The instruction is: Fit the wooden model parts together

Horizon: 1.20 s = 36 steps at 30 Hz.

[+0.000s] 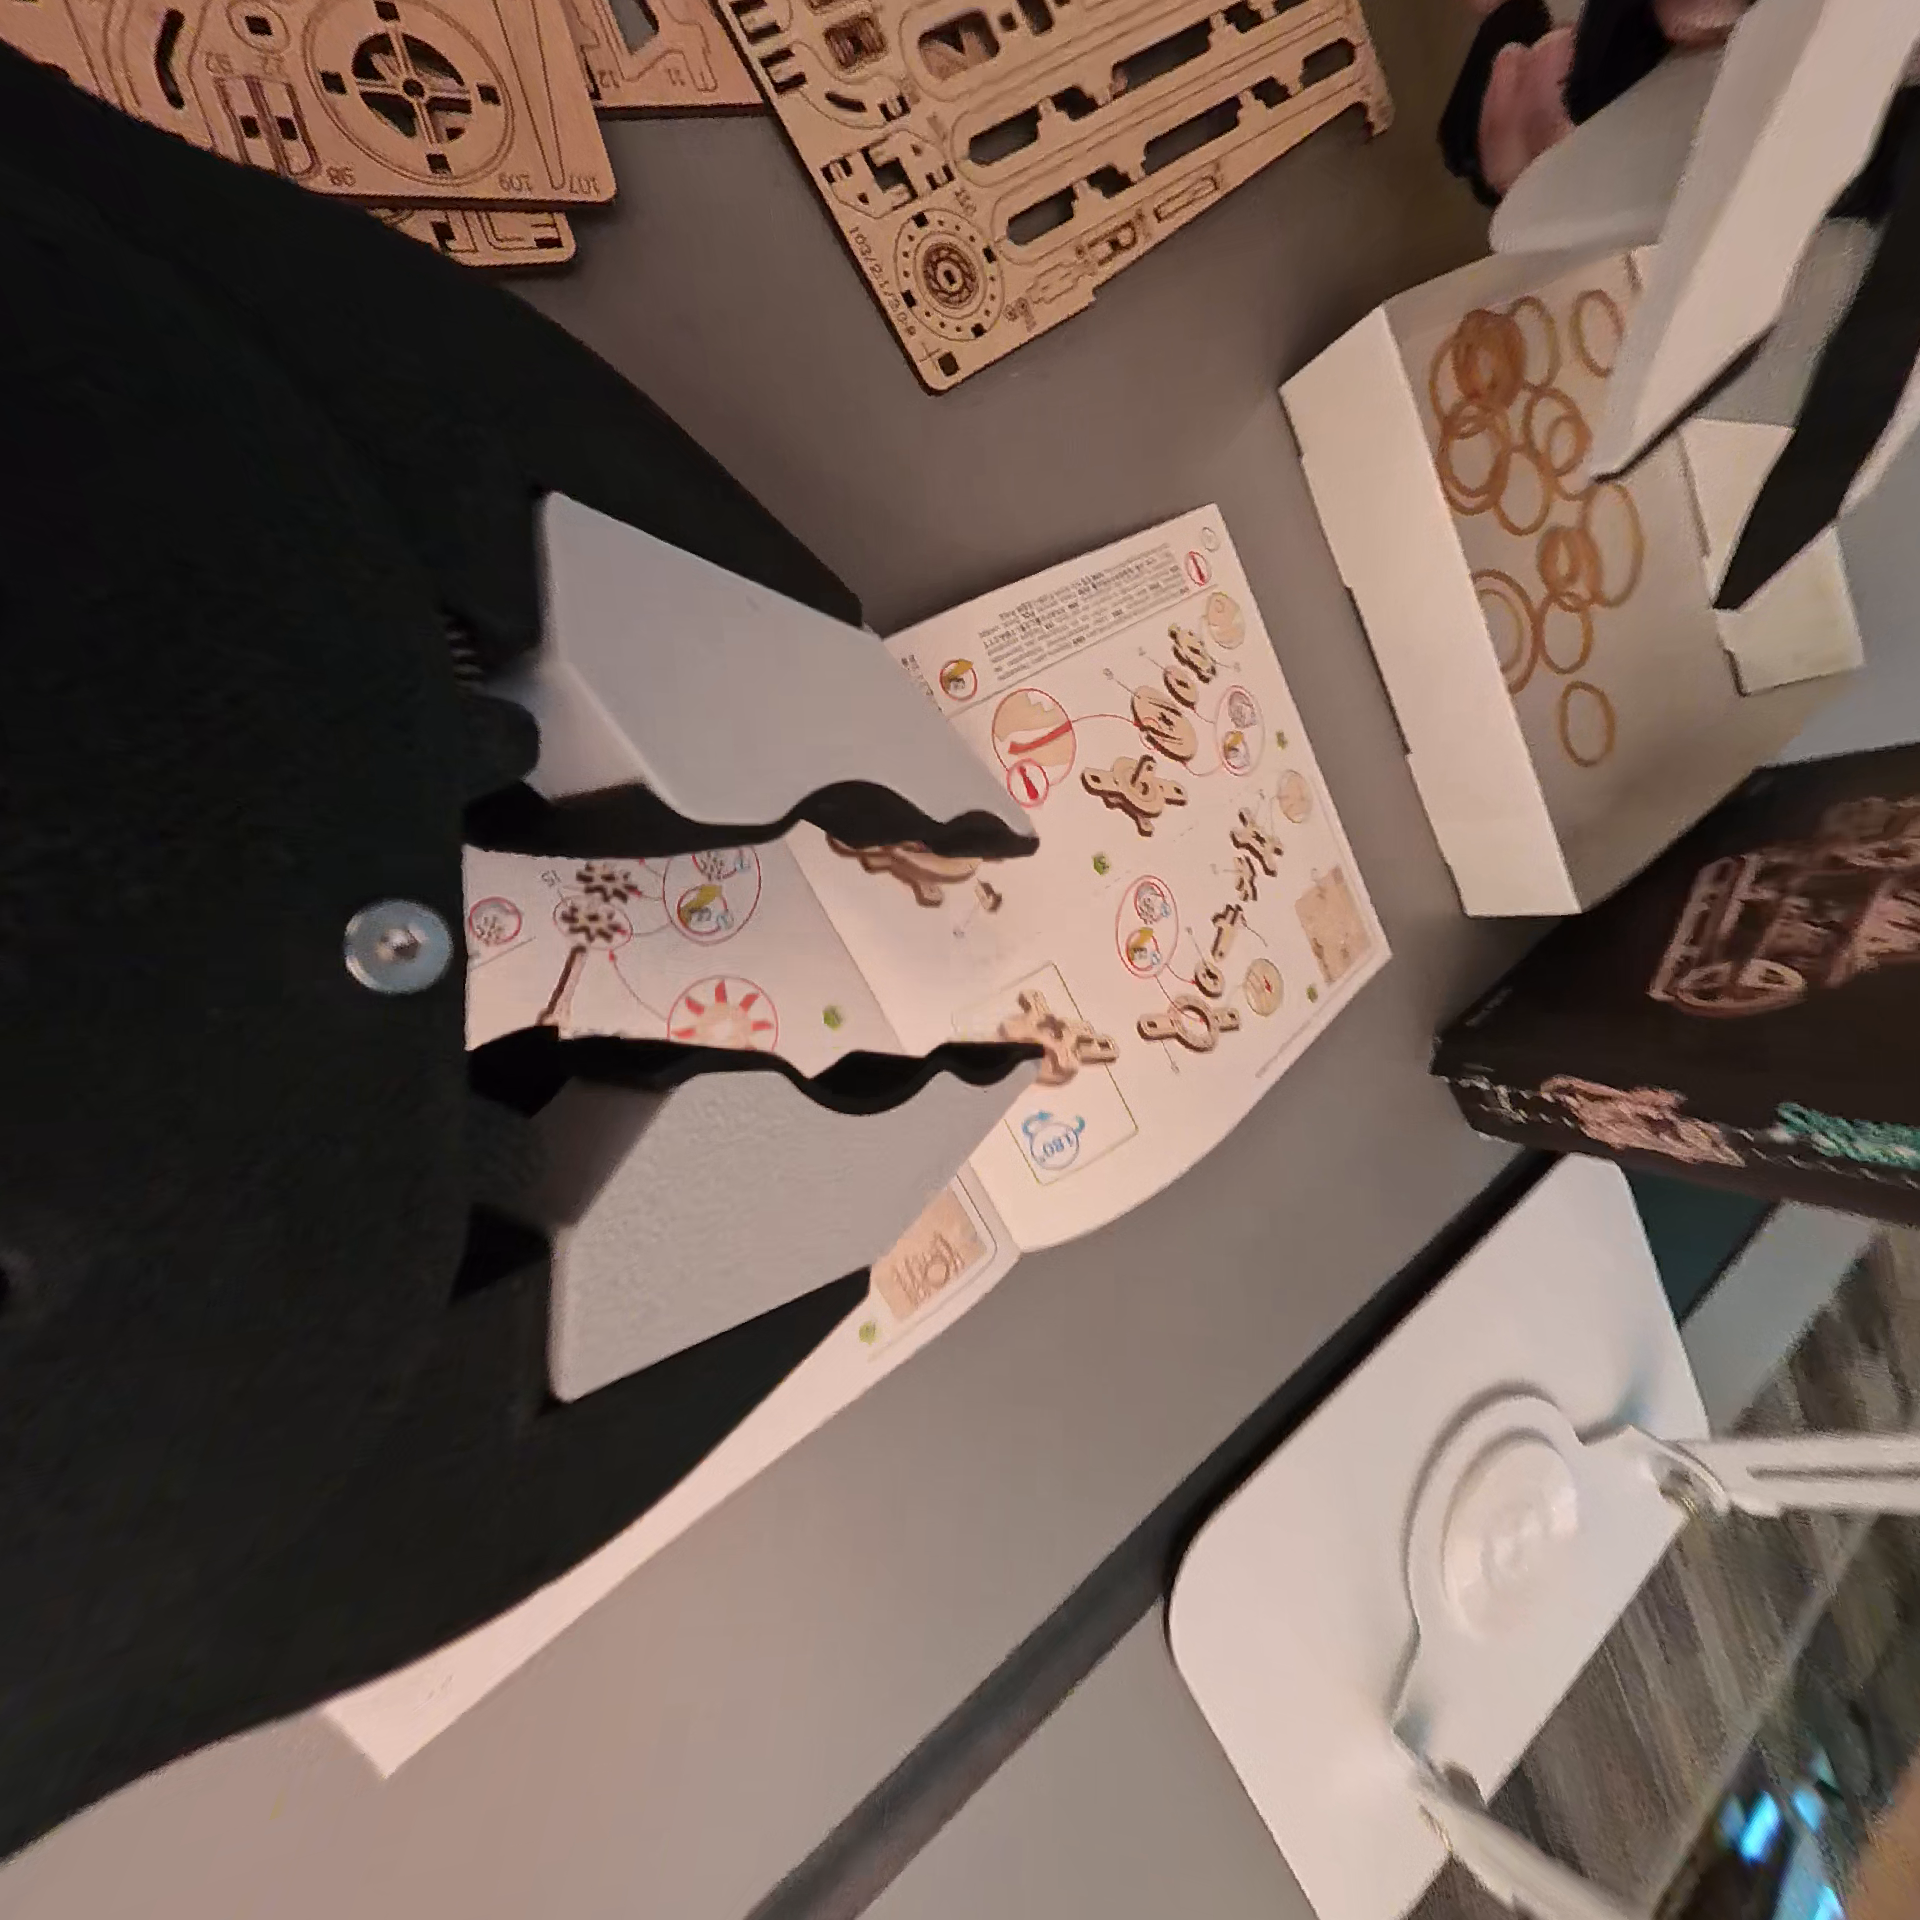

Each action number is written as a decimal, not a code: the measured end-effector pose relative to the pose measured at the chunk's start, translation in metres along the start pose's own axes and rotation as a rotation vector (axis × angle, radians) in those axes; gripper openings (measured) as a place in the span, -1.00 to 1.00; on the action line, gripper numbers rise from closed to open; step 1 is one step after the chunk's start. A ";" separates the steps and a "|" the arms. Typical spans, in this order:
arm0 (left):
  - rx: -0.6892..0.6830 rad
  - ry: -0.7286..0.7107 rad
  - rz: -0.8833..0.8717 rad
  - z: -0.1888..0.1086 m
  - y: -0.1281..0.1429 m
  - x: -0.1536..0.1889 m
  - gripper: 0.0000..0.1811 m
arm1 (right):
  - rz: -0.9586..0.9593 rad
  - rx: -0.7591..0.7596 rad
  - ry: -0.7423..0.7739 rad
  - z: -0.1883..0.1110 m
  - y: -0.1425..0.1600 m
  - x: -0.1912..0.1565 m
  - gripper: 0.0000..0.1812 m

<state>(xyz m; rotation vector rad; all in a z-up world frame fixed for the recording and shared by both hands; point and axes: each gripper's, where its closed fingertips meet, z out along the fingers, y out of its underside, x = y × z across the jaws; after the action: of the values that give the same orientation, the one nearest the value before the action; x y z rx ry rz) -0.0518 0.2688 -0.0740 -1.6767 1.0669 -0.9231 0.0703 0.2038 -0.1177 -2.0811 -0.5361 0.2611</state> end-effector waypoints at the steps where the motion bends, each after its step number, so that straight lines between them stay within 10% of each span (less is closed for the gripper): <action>1: 0.006 0.002 0.003 -0.001 -0.001 0.001 -0.31 | 0.005 0.016 0.015 -0.003 -0.003 0.004 -0.61; 18: -0.005 0.316 0.042 -0.063 -0.065 0.068 -0.16 | -0.060 0.233 -0.027 -0.052 -0.066 -0.017 -0.49; 31: -0.456 0.402 0.152 -0.121 0.060 0.090 0.12 | -0.108 0.239 -0.051 -0.088 -0.093 -0.028 -0.40; 36: -0.570 0.497 0.162 -0.139 0.062 0.102 0.19 | -0.114 0.227 -0.053 -0.096 -0.092 -0.031 -0.39</action>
<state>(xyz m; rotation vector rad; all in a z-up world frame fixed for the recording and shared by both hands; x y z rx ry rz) -0.1575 0.1192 -0.0799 -1.8075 1.9147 -1.0157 0.0549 0.1597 0.0104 -1.8217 -0.6247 0.2976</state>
